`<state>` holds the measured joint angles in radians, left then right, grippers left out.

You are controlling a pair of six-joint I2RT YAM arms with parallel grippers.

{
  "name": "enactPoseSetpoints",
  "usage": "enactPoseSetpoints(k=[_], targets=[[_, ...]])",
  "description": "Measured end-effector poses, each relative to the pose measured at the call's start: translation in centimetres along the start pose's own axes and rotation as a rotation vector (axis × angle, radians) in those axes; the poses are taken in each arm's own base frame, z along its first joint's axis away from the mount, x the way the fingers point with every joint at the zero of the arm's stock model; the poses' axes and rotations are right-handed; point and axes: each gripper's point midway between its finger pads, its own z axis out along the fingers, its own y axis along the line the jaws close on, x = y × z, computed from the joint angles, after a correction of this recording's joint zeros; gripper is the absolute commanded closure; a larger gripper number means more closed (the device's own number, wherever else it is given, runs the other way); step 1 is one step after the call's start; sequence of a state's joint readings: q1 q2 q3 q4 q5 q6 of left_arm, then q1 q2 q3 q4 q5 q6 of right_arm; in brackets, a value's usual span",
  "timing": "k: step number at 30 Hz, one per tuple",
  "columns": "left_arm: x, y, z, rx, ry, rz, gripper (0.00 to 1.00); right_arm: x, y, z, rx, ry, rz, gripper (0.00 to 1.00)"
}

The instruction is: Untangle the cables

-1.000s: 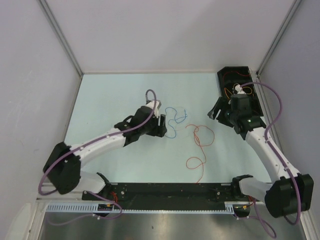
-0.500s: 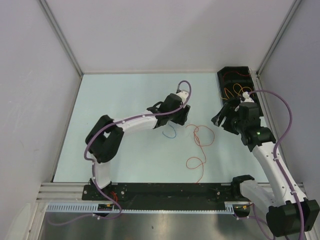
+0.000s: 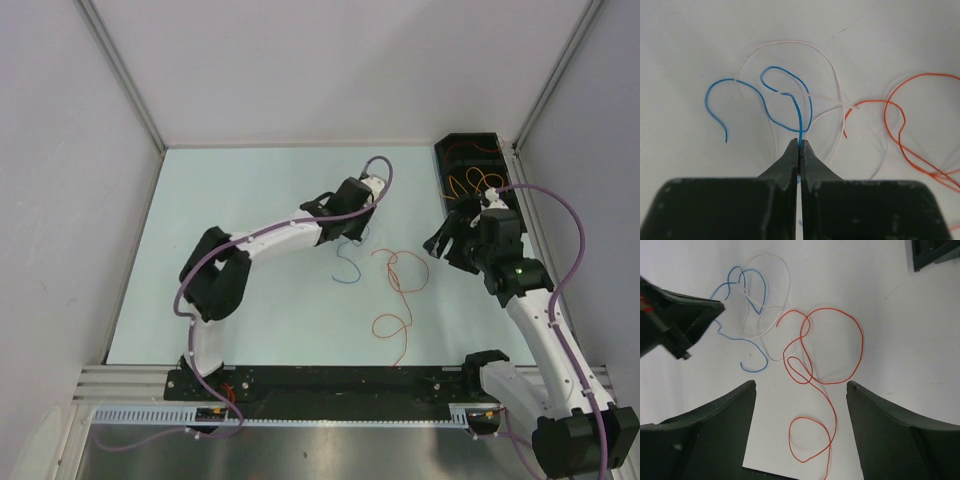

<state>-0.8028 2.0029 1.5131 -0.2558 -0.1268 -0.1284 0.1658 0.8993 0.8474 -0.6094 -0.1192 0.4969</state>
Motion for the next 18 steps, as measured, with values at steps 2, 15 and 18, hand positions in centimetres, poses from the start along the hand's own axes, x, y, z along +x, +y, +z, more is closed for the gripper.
enactPoseSetpoints(k=[2, 15, 18], targets=[[-1.1, 0.5, -2.5, -0.014, 0.012, 0.019, 1.00, -0.1, 0.2, -0.3, -0.013, -0.011, -0.002, 0.23], [-14.9, 0.6, -33.3, 0.160, -0.511, 0.033, 1.00, -1.5, 8.6, -3.9, -0.451, -0.064, -0.093, 0.23], [-12.3, -0.6, -35.3, 0.259, -0.481, 0.077, 1.00, -1.3, 12.0, -6.7, -0.644, -0.085, -0.176, 0.22]])
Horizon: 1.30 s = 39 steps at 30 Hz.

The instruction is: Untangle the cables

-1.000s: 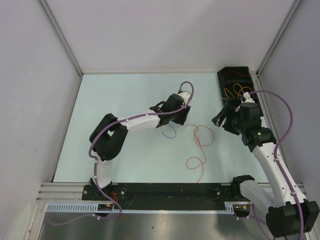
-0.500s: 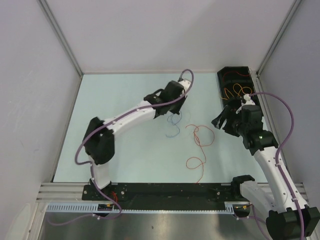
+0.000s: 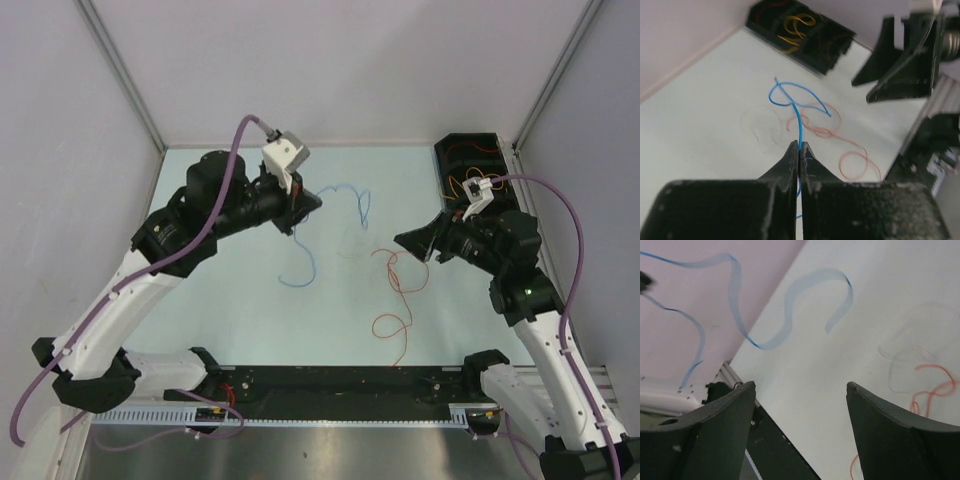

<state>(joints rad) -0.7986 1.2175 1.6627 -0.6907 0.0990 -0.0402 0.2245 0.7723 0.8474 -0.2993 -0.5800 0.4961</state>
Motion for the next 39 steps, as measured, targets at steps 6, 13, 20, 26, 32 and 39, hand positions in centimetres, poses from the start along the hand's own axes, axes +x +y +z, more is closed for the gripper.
enactPoseSetpoints(k=[6, 13, 20, 26, 32, 39], targets=[[6.3, -3.4, -1.4, 0.225, 0.173, 0.001, 1.00, -0.8, 7.2, -2.0, -0.310, -0.021, -0.155, 0.24], [7.7, -6.9, -4.0, 0.432, 0.164, -0.002, 1.00, 0.8, 12.6, -3.2, -0.559, 0.064, -0.262, 0.25], [6.6, -8.8, -5.8, 0.549, 0.081, 0.020, 1.00, 4.3, 14.9, -1.8, -0.639, 0.183, -0.319, 0.26], [6.4, -9.7, -5.9, 0.604, 0.066, 0.002, 1.00, 5.5, 15.4, 0.4, -0.600, 0.214, -0.371, 0.32], [6.0, -10.0, -6.1, 0.625, 0.054, -0.002, 1.00, 6.1, 14.0, 2.2, -0.508, 0.214, -0.402, 0.34], [5.9, -10.0, -6.1, 0.625, 0.045, -0.001, 1.00, 5.8, 13.4, 2.7, -0.468, 0.198, -0.408, 0.34]])
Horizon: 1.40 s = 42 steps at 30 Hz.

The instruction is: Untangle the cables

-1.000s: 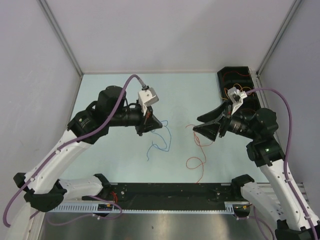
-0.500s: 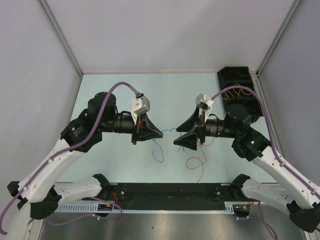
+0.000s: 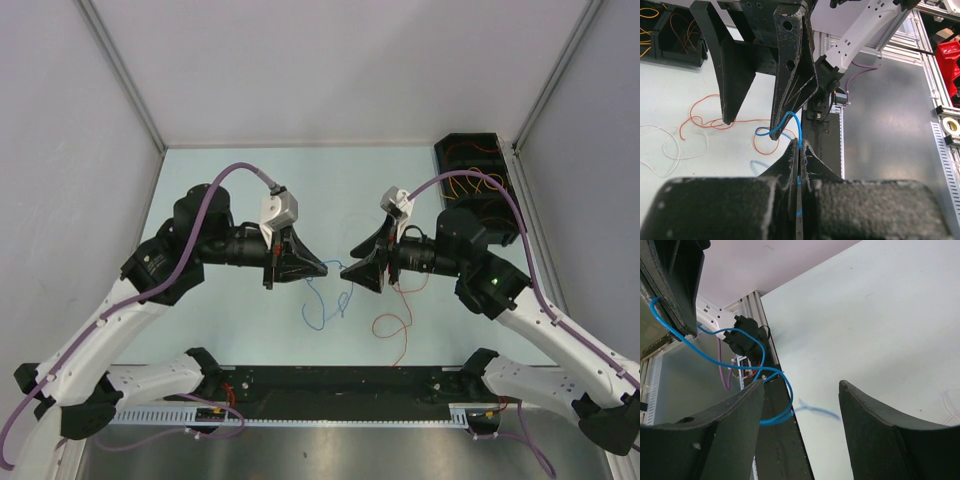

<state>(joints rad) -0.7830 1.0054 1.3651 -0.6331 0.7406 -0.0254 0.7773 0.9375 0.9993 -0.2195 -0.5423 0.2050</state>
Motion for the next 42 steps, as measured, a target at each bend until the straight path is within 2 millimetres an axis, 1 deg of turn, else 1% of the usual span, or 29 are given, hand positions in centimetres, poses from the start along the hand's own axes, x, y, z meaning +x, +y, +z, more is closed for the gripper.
enactPoseSetpoints(k=[1, 3, 4, 6, 7, 9, 10, 12, 18, 21, 22, 24, 29, 32, 35, 36, 38, 39, 41, 42], targets=[[0.0, 0.0, 0.0, 0.000, -0.001, 0.000, 1.00, 0.0, 0.0, 0.0, 0.002, -0.001, 0.000, 0.34], [0.2, 0.1, 0.1, 0.000, 0.002, -0.002, 1.00, 0.0, -0.1, 0.0, 0.007, -0.001, 0.001, 0.40], [0.2, 0.1, 0.1, 0.000, 0.003, -0.003, 1.00, 0.0, -0.2, 0.1, 0.007, 0.000, 0.002, 0.49], [0.3, 0.1, 0.1, -0.001, 0.003, -0.004, 1.00, 0.1, -0.3, 0.3, 0.008, 0.006, 0.010, 0.59], [0.2, 0.1, 0.1, -0.001, 0.002, -0.002, 1.00, 0.2, -0.4, 0.5, 0.008, 0.011, 0.012, 0.73], [0.1, 0.1, 0.1, -0.002, -0.003, 0.001, 1.00, 0.5, -0.6, 0.8, 0.009, 0.022, 0.012, 0.80], [0.1, 0.1, 0.0, -0.003, -0.005, 0.004, 1.00, 0.7, -0.7, 1.0, 0.008, 0.031, 0.020, 0.89], [-0.1, 0.0, -0.1, -0.005, -0.011, 0.009, 0.99, 1.1, -0.8, 1.4, 0.010, 0.045, 0.028, 0.99], [-0.1, 0.2, -0.4, -0.031, -0.022, 0.017, 1.00, 1.2, -0.9, 1.4, 0.016, 0.048, 0.030, 1.00], [0.5, 0.5, -0.5, -0.052, -0.016, 0.011, 1.00, 1.2, -1.0, 1.4, 0.026, 0.044, 0.033, 0.63], [0.7, 0.6, -0.4, -0.057, -0.013, 0.008, 1.00, 1.1, -1.0, 1.4, 0.028, 0.043, 0.039, 0.49], [1.4, 0.9, -0.4, -0.064, -0.004, -0.002, 1.00, 1.1, -1.1, 1.4, 0.032, 0.041, 0.040, 0.46], [2.1, 1.3, -0.2, -0.077, 0.009, -0.022, 1.00, 1.0, -1.2, 1.5, 0.032, 0.039, 0.035, 0.44], [1.9, 1.4, -0.1, -0.082, 0.003, -0.018, 1.00, 1.4, -1.3, 1.9, 0.027, 0.053, 0.043, 0.47], [1.8, 1.4, -0.1, -0.084, 0.000, -0.016, 1.00, 1.9, -1.5, 2.2, 0.022, 0.071, 0.051, 0.56], [1.8, 1.4, -0.1, -0.084, 0.000, -0.015, 1.00, 2.0, -1.5, 2.3, 0.021, 0.075, 0.053, 0.65], [1.8, 1.4, -0.1, -0.084, 0.000, -0.015, 1.00, 2.3, -1.6, 2.4, 0.022, 0.083, 0.055, 0.78], [1.8, 1.4, -0.1, -0.084, 0.000, -0.015, 1.00, 2.3, -1.6, 2.4, 0.022, 0.084, 0.056, 0.89], [1.8, 1.4, -0.1, -0.084, 0.000, -0.014, 1.00, 2.2, -1.6, 2.4, 0.023, 0.083, 0.055, 1.00], [1.8, 1.4, -0.1, -0.084, 0.000, -0.014, 1.00, 2.3, -1.6, 2.4, 0.024, 0.084, 0.059, 1.00]])
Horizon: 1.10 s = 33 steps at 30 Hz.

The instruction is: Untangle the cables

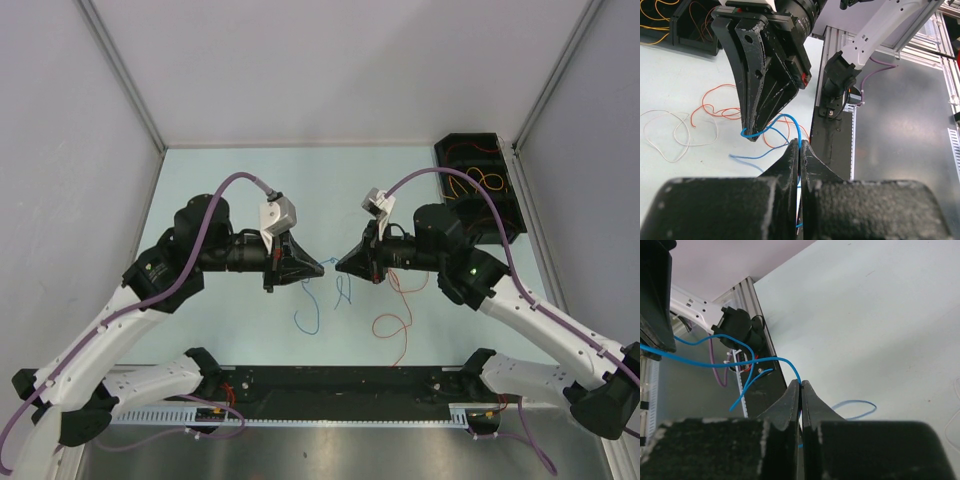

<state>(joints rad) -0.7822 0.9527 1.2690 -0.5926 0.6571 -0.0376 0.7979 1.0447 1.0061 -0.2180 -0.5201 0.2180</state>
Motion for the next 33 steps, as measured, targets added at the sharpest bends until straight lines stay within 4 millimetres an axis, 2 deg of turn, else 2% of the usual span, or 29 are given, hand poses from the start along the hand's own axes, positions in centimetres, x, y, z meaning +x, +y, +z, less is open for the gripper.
enactPoseSetpoints(k=[5, 7, 8, 10, 12, 13, 17, 18, 22, 25, 28, 33], targets=[[0.0, 0.3, 0.0, -0.019, 0.000, 0.000, 0.98, -0.1, -0.1, 0.0, 0.005, -0.004, 0.000, 1.00], [0.0, 0.5, 0.0, -0.029, 0.000, -0.001, 0.65, -0.1, -0.3, 0.0, 0.018, -0.007, 0.000, 1.00], [0.1, 0.7, 0.1, -0.037, 0.000, -0.002, 0.34, -0.2, -0.5, 0.0, 0.028, -0.011, 0.000, 1.00], [0.7, 1.3, 0.2, -0.060, 0.009, -0.011, 0.15, -0.6, -1.3, -0.1, 0.067, -0.025, 0.002, 1.00], [2.0, 2.3, 0.5, -0.107, 0.035, -0.049, 0.00, -1.4, -2.5, -0.5, 0.119, -0.046, 0.009, 1.00], [2.8, 2.9, 0.7, -0.138, 0.051, -0.074, 0.00, -2.2, -3.5, -0.9, 0.154, -0.063, 0.017, 1.00], [7.6, 6.2, 0.8, -0.312, 0.136, -0.191, 0.00, -7.9, -7.8, -3.3, 0.312, -0.190, 0.032, 1.00], [9.1, 6.8, 0.5, -0.359, 0.157, -0.222, 0.00, -9.8, -8.8, -4.1, 0.353, -0.230, 0.031, 1.00], [13.2, 7.8, -2.1, -0.523, 0.178, -0.291, 0.00, -14.5, -12.2, -6.6, 0.473, -0.332, 0.034, 1.00], [13.2, 7.8, -4.6, -0.615, 0.090, -0.290, 0.00, -17.2, -15.8, -9.1, 0.597, -0.397, 0.059, 1.00], [13.0, 7.7, -6.5, -0.671, -0.009, -0.289, 0.01, -18.9, -19.9, -11.7, 0.730, -0.444, 0.093, 1.00], [11.9, 7.6, -8.6, -0.726, -0.128, -0.274, 0.02, -20.7, -26.5, -16.2, 0.895, -0.512, 0.169, 1.00]])
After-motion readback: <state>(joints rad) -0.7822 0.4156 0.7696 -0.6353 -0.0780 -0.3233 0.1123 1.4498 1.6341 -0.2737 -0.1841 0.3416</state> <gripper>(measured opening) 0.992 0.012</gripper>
